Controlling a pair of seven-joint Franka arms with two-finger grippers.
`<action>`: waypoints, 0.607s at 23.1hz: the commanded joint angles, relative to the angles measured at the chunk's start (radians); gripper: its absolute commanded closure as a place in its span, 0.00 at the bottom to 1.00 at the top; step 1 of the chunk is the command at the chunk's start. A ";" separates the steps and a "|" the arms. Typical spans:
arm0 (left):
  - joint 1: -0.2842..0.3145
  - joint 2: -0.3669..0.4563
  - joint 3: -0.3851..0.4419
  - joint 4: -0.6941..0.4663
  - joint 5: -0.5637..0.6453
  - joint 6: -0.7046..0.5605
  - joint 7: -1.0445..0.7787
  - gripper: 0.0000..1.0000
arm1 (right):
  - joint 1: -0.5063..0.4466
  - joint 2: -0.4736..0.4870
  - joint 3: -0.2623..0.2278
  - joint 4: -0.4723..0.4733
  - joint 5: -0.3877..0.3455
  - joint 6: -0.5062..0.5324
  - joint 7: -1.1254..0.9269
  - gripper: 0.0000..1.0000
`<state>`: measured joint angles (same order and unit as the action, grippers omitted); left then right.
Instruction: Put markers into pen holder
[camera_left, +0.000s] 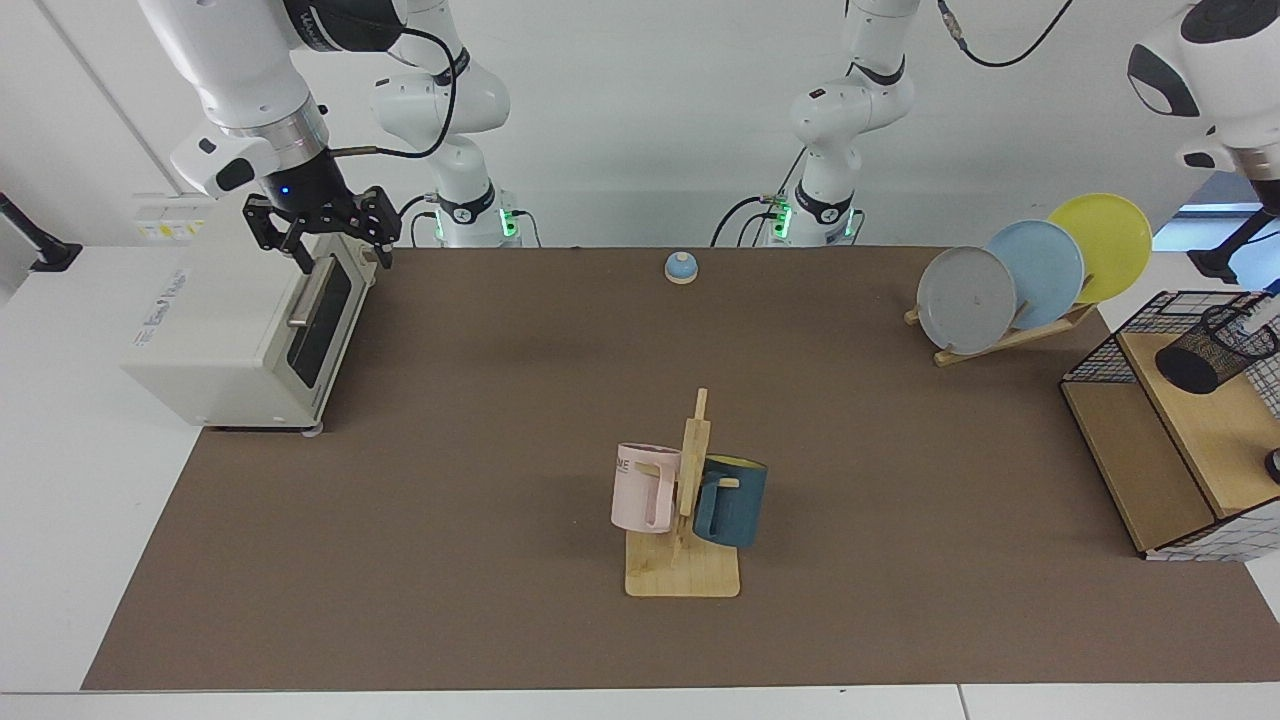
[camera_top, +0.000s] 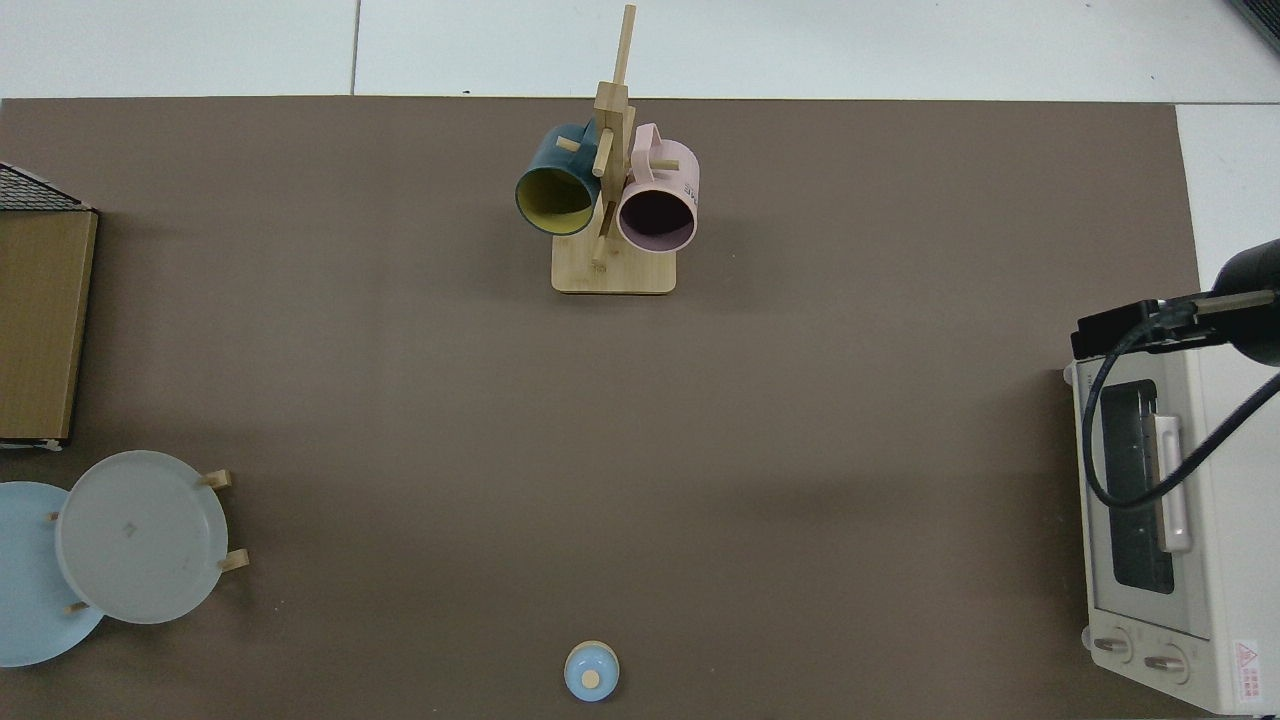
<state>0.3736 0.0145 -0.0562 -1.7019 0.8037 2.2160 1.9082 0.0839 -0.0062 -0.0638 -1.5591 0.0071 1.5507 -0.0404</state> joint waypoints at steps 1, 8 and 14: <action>0.018 0.045 -0.005 0.050 0.034 0.059 0.044 1.00 | -0.021 -0.032 0.013 -0.041 -0.016 0.012 -0.018 0.00; 0.039 0.050 -0.002 0.045 0.037 0.091 0.089 1.00 | -0.036 -0.034 0.013 -0.042 -0.018 0.006 -0.016 0.00; 0.067 0.042 -0.001 0.025 0.026 0.091 0.144 1.00 | -0.036 -0.034 0.015 -0.044 -0.018 0.008 -0.016 0.00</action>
<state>0.4079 0.0532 -0.0507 -1.6730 0.8258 2.2842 2.0032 0.0624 -0.0150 -0.0642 -1.5723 0.0070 1.5507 -0.0404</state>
